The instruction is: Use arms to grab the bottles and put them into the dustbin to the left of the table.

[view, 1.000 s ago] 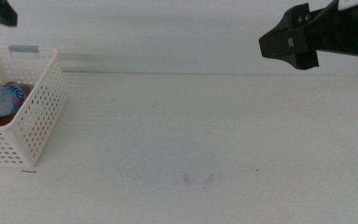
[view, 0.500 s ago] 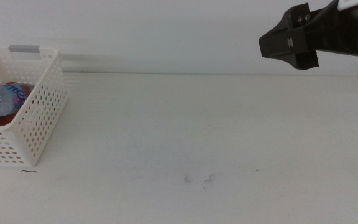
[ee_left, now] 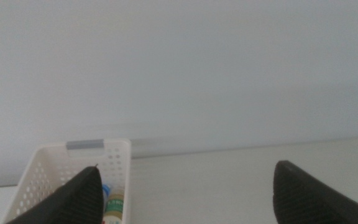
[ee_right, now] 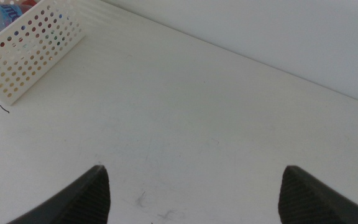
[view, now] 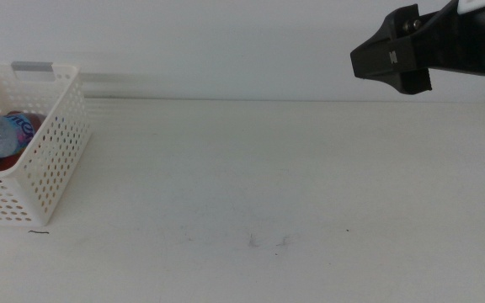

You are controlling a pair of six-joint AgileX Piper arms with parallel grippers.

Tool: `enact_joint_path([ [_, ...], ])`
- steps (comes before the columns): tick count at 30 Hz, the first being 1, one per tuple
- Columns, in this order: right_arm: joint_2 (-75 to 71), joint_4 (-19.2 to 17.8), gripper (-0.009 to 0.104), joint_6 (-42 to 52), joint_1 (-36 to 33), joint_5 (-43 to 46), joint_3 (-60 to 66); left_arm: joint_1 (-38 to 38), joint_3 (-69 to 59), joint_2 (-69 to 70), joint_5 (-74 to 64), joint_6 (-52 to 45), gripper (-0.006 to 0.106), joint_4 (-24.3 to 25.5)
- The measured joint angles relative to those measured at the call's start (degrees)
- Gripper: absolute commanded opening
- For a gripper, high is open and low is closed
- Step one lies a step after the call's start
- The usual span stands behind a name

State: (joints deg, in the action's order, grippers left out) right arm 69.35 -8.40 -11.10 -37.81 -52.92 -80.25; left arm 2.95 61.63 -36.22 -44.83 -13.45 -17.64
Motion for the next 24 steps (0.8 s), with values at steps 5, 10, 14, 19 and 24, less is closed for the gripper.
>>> enact_joint_path([
  [5,0.0,0.0,0.088,0.0,0.0,0.0,0.0,-2.8,-4.8,2.4,4.5,3.9,0.094,4.9],
  [10,0.0,0.1,0.088,0.0,0.0,0.0,0.0,-9.9,-10.0,5.7,9.4,15.2,0.094,16.7],
  [14,0.0,0.1,0.088,0.0,0.0,0.0,0.0,-11.1,-11.5,6.7,10.3,18.0,0.094,19.5],
  [19,0.0,0.2,0.088,0.0,0.0,0.0,0.0,-11.4,-11.6,6.8,12.1,18.4,0.094,20.0],
  [24,0.0,0.2,0.088,0.0,0.0,0.0,0.0,-11.4,-11.7,6.8,12.4,18.6,0.094,20.1],
])
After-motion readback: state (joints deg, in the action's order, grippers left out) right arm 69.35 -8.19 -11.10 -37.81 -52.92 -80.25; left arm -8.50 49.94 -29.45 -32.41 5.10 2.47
